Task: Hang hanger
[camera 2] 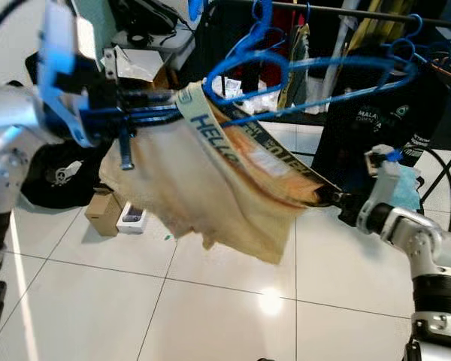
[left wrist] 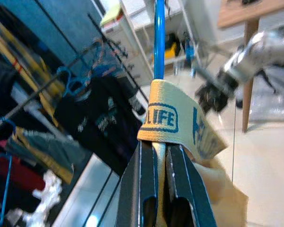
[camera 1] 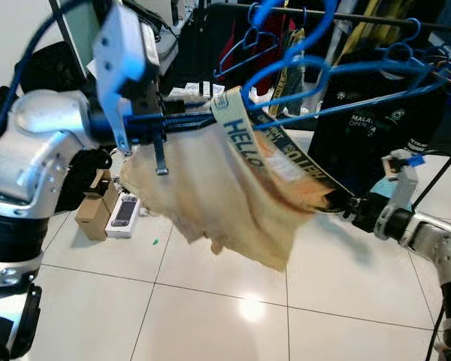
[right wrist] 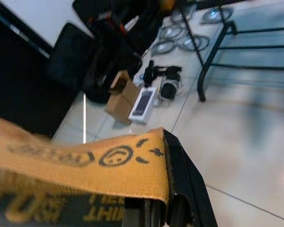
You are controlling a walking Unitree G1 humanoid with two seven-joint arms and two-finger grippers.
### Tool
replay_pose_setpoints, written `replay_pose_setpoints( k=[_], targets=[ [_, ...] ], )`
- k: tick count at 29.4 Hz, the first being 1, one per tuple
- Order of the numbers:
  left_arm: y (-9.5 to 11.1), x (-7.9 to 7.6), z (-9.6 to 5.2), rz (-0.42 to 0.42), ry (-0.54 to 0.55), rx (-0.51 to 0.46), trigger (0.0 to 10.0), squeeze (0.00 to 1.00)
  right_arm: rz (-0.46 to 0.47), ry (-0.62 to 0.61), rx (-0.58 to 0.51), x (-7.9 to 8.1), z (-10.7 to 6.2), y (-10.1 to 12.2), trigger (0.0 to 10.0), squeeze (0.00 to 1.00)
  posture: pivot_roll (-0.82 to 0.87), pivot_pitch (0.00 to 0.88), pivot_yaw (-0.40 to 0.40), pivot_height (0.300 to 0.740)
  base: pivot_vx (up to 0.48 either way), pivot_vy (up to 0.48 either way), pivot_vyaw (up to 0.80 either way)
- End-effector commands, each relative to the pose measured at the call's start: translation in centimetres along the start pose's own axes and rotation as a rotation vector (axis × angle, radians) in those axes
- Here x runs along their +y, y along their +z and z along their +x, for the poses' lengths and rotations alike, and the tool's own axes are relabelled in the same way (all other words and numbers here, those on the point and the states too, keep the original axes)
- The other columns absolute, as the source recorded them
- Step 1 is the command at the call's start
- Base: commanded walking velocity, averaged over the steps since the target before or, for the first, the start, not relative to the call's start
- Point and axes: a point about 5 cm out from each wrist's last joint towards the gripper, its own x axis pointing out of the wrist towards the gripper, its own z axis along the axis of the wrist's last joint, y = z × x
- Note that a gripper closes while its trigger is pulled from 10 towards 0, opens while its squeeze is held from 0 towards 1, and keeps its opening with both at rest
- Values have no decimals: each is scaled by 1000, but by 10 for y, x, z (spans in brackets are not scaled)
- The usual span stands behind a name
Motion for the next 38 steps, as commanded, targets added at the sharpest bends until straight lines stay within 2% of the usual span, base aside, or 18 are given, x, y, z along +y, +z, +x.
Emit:
replay_pose_setpoints(
  k=[1,5,7,10,12,14,20,24,27,38],
  targets=[
    [-1,1,-3,30,5,27,10000,0,24,-11,-18,-3,-3,3,0,0,-38,117,21,740,0,0,0],
    [-6,-1,-4,34,17,44,10000,0,44,-33,-67,-6,-6,13,0,0,-37,115,19,740,0,0,0],
    [-11,-4,-6,43,24,58,10000,0,79,-90,-165,-13,-10,30,0,0,-36,111,19,740,0,0,0],
    [-13,-5,-8,44,24,62,10000,0,105,-123,-212,-18,-12,37,0,0,-35,109,18,740,0,0,0],
    [-16,-9,-11,24,12,49,10000,0,156,-174,-318,-24,-16,51,0,0,-33,109,19,740,0,0,0],
    [-15,-13,-12,8,-9,35,10000,0,175,-201,-347,-28,-18,55,0,0,-34,109,19,740,0,0,0],
    [-17,-29,-10,-15,-84,27,10000,0,201,-240,-354,-30,-15,57,0,0,-29,111,14,740,0,0,0],
    [-23,-34,-7,-1,-93,65,10000,0,205,-226,-351,-26,-11,58,0,0,-31,114,15,740,0,0,0],
    [-38,-43,-2,10,-109,119,10000,0,189,-202,-350,-17,-3,65,0,0,-37,118,18,740,0,0,0],
    [-47,-42,5,44,-83,174,10000,0,164,-163,-366,-4,5,79,0,0,-38,120,18,740,0,0,0]
  ],
)
